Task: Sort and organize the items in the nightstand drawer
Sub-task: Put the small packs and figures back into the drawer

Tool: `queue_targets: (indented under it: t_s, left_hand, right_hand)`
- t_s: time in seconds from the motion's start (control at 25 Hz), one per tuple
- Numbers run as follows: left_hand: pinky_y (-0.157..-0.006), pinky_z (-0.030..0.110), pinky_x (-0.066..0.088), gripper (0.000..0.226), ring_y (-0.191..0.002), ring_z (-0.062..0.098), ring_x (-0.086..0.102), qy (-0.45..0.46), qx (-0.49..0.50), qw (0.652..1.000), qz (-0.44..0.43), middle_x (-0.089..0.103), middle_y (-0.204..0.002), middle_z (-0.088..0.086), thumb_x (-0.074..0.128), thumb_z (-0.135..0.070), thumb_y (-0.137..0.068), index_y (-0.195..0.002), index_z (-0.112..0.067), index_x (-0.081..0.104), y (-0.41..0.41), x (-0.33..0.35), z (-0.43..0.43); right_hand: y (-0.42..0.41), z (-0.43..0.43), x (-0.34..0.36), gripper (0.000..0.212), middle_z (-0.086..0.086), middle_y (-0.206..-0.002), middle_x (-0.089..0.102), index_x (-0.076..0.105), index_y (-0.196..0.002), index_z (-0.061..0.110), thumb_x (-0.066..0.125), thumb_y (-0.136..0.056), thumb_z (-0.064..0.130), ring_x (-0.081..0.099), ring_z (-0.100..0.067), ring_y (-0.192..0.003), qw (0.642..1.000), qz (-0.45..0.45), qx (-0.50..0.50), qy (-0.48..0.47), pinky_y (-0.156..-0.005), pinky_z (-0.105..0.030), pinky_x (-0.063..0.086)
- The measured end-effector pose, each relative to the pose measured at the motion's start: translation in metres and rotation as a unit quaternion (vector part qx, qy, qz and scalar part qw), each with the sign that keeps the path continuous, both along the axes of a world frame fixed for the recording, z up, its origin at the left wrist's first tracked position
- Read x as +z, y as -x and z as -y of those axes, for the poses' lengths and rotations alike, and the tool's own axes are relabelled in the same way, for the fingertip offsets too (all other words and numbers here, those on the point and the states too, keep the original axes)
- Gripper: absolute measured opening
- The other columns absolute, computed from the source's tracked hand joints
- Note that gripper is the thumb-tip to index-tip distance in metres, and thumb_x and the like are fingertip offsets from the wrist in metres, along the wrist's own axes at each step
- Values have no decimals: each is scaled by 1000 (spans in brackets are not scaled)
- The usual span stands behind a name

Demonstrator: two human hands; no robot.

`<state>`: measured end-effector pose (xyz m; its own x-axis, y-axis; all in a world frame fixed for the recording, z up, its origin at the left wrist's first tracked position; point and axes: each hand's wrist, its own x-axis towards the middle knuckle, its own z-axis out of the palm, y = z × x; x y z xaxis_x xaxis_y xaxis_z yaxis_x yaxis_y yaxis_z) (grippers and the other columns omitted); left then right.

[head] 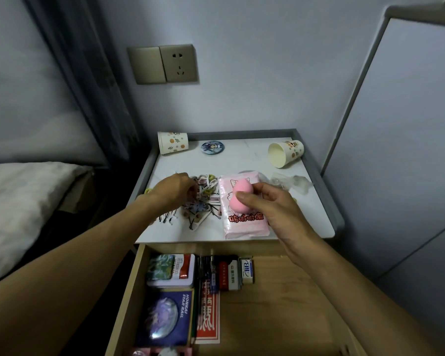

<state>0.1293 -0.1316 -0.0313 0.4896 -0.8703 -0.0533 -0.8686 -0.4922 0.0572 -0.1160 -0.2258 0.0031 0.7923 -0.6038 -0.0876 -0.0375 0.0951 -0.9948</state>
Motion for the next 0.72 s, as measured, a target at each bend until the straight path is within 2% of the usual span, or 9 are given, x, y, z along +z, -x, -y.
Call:
queue_targets:
  t_s: [0.12, 0.28, 0.36, 0.44, 0.6, 0.72]
  left_hand:
    - [-75, 31, 45, 16, -94, 27, 58, 91, 63, 993, -37, 64, -108, 11, 62, -18, -94, -107, -10, 66, -2, 6, -1]
    - [-71, 29, 44, 10, -85, 20, 60, 255, 121, 953, -110, 67, -91, 3, 64, -15, -92, -98, -8, 67, 9, 35, -3]
    - [-70, 28, 47, 4, -78, 17, 61, 332, 152, 914, -176, 68, -84, -1, 65, -14, -91, -92, -10, 66, 16, 51, -4]
    - [-69, 29, 51, 7, -74, 15, 63, 399, 172, 861, -263, 70, -82, 2, 66, -14, -90, -85, -16, 62, 24, 68, -7]
    - [-65, 26, 47, 15, -70, 11, 62, 470, 148, 809, -320, 68, -76, -1, 63, -12, -92, -82, -18, 55, 48, 98, -20]
    - [-69, 27, 45, 13, -76, 13, 57, 486, 117, 791, -354, 64, -81, -1, 59, -13, -94, -84, -19, 53, 74, 113, -33]
  right_hand:
    - [-1, 2, 0, 23, -7, -104, 73, 72, -104, 16, 73, -84, 27, 70, -20, -97, 1000, -4, -2, 6, -94, -36, 53]
    - [-2, 2, 2, 21, -10, -103, 74, 73, -102, 15, 73, -84, 26, 70, -25, -100, 1000, -1, -9, -8, -97, -43, 51]
    - [-2, 0, 1, 18, -7, -101, 74, 73, -100, 15, 72, -85, 25, 70, -23, -98, 1000, -1, -13, -8, -93, -38, 52]
    - [-1, -3, 3, 14, -3, -96, 75, 73, -98, 15, 71, -86, 24, 70, -15, -92, 1000, -1, -25, -17, -85, -30, 52]
    - [5, -7, 8, 15, -1, -95, 75, 71, -100, 15, 67, -88, 22, 70, -11, -86, 999, -13, -21, -28, -75, -24, 52]
    - [12, -14, 11, 12, -6, -94, 75, 70, -99, 16, 62, -91, 21, 70, -17, -81, 998, -49, -15, -24, -67, -29, 55]
